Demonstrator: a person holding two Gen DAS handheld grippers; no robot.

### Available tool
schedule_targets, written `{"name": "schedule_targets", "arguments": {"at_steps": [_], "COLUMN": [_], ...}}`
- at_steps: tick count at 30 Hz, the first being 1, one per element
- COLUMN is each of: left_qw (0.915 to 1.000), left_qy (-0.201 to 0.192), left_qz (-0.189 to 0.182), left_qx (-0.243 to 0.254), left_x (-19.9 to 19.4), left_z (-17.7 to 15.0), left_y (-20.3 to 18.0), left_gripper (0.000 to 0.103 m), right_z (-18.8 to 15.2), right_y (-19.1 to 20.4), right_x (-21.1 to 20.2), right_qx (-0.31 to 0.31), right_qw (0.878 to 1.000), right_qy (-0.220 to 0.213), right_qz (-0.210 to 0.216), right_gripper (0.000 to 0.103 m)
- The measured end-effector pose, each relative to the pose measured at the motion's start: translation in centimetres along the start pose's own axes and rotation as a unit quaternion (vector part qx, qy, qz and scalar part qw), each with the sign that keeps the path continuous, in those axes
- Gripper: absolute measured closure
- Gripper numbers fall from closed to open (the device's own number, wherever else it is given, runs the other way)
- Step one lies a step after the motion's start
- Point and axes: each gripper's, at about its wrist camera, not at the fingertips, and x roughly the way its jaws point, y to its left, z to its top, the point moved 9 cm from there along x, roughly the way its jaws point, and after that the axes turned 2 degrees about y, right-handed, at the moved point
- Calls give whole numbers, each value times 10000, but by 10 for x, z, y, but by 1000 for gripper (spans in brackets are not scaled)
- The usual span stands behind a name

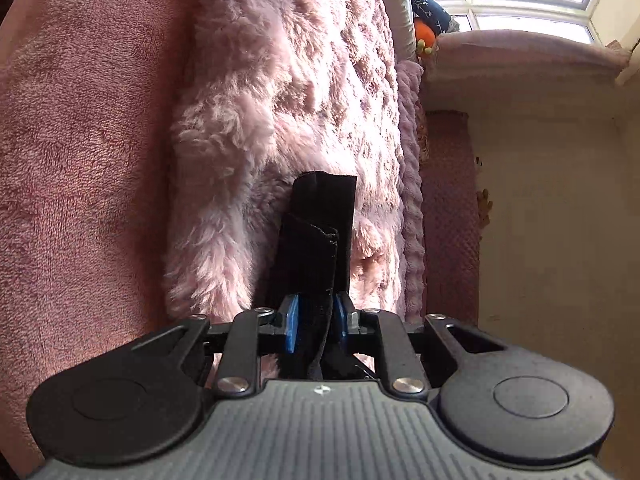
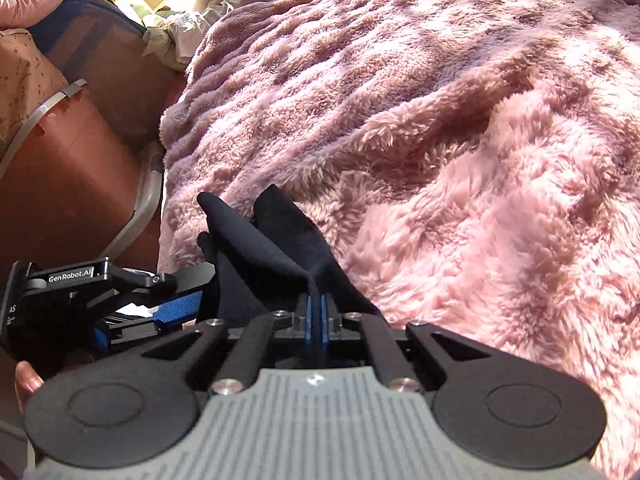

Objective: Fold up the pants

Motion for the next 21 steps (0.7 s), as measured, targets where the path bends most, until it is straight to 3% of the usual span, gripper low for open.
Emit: {"name": "schedule_targets", "arguments": {"at_steps": [2, 4, 5, 6, 8, 9, 12, 13, 15, 18, 21], "left_qw": [9986, 9866, 9796, 9821, 9947, 9962, 9899, 9887, 9882, 9875, 9932], "left_qy": [-438, -1411, -1732, -1574, -609, -381, -471, -450, -335, -257, -342], "left_qz": [-290, -283, -272, -255, -152, 17, 837, 946, 947, 1078, 967], "left_qx": [72, 763, 980, 998, 816, 789, 1038, 1075, 1154, 1122, 554], "left_x": [-18, -44, -49, -43, -13, -3, 6, 5, 5, 12, 17], "left_z": [9, 18, 17, 13, 0, -6, -13, -14, -18, -17, -13], "left_y": [-14, -33, -38, -39, -32, -27, -13, -10, -7, 3, 18], "left_gripper": [83, 67, 65, 65, 67, 75, 77, 77, 74, 61, 61], "right_z": [1, 1, 1, 0, -2, -3, -1, -1, -2, -2, -2], "right_y": [-5, -6, -5, -5, -7, -8, -13, -14, -17, -19, -20], "right_x": [-3, -5, -5, -4, 2, 5, 7, 7, 8, 10, 13], "right_qx": [337, 382, 320, 278, 269, 335, 403, 412, 465, 426, 421], "right_qw": [9992, 9986, 9989, 9991, 9992, 9990, 9983, 9981, 9975, 9972, 9968], "right_qy": [-37, -75, -86, -82, -55, -4, -5, -11, -5, -8, 10], "right_qz": [213, 347, 335, 309, 283, 307, 422, 455, 532, 616, 673], "right_gripper": [103, 103, 103, 103, 103, 103, 103, 103, 103, 103, 103]}}
